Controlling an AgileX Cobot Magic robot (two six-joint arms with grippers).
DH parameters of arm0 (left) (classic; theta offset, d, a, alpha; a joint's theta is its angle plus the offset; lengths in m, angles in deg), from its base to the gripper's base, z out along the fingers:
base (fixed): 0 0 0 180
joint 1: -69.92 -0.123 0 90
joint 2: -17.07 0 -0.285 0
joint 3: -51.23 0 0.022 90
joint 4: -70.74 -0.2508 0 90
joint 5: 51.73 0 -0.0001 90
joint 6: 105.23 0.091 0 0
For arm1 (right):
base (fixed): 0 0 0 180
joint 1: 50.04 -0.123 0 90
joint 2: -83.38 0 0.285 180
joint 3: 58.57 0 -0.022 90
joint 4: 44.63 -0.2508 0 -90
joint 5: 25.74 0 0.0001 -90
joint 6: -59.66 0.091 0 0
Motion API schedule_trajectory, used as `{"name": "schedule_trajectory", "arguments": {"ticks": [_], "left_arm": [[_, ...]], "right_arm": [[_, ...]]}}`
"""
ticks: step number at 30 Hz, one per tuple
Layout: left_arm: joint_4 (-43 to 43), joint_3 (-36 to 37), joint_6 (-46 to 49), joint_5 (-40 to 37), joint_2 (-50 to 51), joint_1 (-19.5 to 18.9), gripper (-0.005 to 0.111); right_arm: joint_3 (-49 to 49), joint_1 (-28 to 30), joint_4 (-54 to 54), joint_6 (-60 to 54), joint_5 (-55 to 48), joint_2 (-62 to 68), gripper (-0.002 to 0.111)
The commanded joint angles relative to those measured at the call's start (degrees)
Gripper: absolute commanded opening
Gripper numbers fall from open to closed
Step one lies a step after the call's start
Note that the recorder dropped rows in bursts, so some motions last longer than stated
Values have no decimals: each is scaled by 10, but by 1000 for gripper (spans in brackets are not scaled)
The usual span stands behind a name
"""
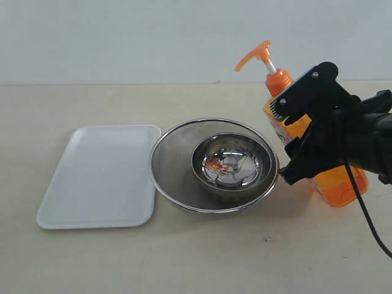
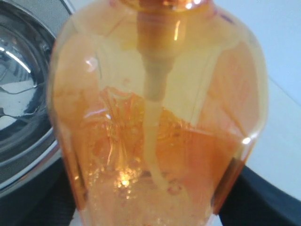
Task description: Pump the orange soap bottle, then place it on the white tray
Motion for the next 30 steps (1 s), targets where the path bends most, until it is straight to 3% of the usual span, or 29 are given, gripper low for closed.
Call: {"name": "schedule_trajectory", "arguments": {"ticks": [1,8,13,21,25,30], "left_arm": [[71,-46,82,-60,4,0,5],[419,-140,491,-145,132,0,5],[520,-246,657,-269,288,0,5],[519,-376,679,-369,513,0,5],[567,-421,715,-395,589,0,5],[586,-505,791,-527,678,5,5]], "right_arm": [[3,1,21,0,17,-7,0],[3,1,25,0,19,-7,0],[3,1,29,0,19,-7,0],[3,1,38,3,32,-7,0],[3,1,42,6,33,-7,0],[3,1,51,8,33,-7,0]]}}
